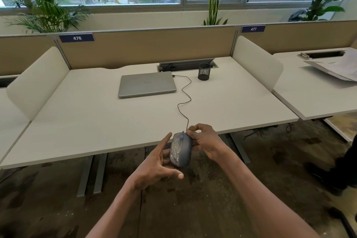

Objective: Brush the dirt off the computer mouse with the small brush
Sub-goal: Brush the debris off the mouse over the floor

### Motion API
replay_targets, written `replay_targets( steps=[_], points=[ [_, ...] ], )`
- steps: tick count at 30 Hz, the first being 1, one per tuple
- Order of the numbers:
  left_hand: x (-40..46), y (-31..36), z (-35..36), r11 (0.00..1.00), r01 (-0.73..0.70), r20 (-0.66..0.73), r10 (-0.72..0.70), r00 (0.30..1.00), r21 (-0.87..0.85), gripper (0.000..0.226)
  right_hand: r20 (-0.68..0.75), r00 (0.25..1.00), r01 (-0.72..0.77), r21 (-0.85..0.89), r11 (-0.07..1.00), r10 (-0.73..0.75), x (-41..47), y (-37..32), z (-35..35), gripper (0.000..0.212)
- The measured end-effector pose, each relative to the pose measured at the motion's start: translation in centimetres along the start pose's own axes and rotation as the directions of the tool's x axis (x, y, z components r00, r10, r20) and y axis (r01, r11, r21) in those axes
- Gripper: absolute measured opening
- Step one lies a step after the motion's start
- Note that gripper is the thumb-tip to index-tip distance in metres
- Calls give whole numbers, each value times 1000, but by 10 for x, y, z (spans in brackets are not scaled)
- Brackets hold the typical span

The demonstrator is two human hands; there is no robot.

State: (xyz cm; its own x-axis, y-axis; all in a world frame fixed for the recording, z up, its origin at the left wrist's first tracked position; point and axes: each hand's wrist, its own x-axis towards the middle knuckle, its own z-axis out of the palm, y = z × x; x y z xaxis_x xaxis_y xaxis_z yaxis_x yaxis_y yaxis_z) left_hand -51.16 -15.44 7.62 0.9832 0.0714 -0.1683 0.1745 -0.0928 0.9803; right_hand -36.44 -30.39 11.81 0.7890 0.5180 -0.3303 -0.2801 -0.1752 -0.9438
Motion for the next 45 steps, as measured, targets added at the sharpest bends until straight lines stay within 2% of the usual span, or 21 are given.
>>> replay_targets(
  steps=[3, 6, 9, 13, 17, 21, 27, 32, 35, 45],
  points=[
    [-3, -6, 3, 1000, -15, -41, 15, 999, -15, 142, -46, 999, 11, 12, 1000, -10, 1, 0, -3, 5],
    [-7, -10, 14, 999, -51, -175, 48, 983, -14, 141, -90, 996, 28, 26, 999, -26, 1, 1, -3, 5],
    [-9, -15, 29, 994, -107, -311, 92, 946, -31, 138, -150, 988, 37, 63, 997, -27, 0, 4, -1, 12],
    [-11, -19, 50, 990, -144, -446, 126, 886, -6, 129, -227, 974, 45, 102, 994, -21, -1, 10, 0, 5],
    [-9, -20, 64, 985, -170, -537, 154, 829, 19, 109, -308, 951, 46, 132, 990, -3, -4, 14, 3, 4],
    [-5, -17, 69, 983, -180, -611, 159, 775, 27, 103, -368, 930, 59, 194, 979, 16, -11, 19, 8, 2],
    [-3, -15, 73, 981, -191, -648, 170, 742, 39, 93, -456, 890, 96, 226, 969, 19, -22, 29, 9, 11],
    [-4, -14, 74, 977, -206, -644, 194, 740, 58, 83, -506, 862, 134, 267, 954, 21, -29, 35, 11, 5],
    [-6, -14, 73, 974, -220, -635, 205, 745, 55, 80, -536, 844, 143, 236, 961, 6, -31, 38, 12, 5],
    [-13, -7, 67, 963, -261, -619, 244, 747, 65, 73, -522, 853, 160, 246, 956, -9, -39, 43, 12, 8]
  ],
)
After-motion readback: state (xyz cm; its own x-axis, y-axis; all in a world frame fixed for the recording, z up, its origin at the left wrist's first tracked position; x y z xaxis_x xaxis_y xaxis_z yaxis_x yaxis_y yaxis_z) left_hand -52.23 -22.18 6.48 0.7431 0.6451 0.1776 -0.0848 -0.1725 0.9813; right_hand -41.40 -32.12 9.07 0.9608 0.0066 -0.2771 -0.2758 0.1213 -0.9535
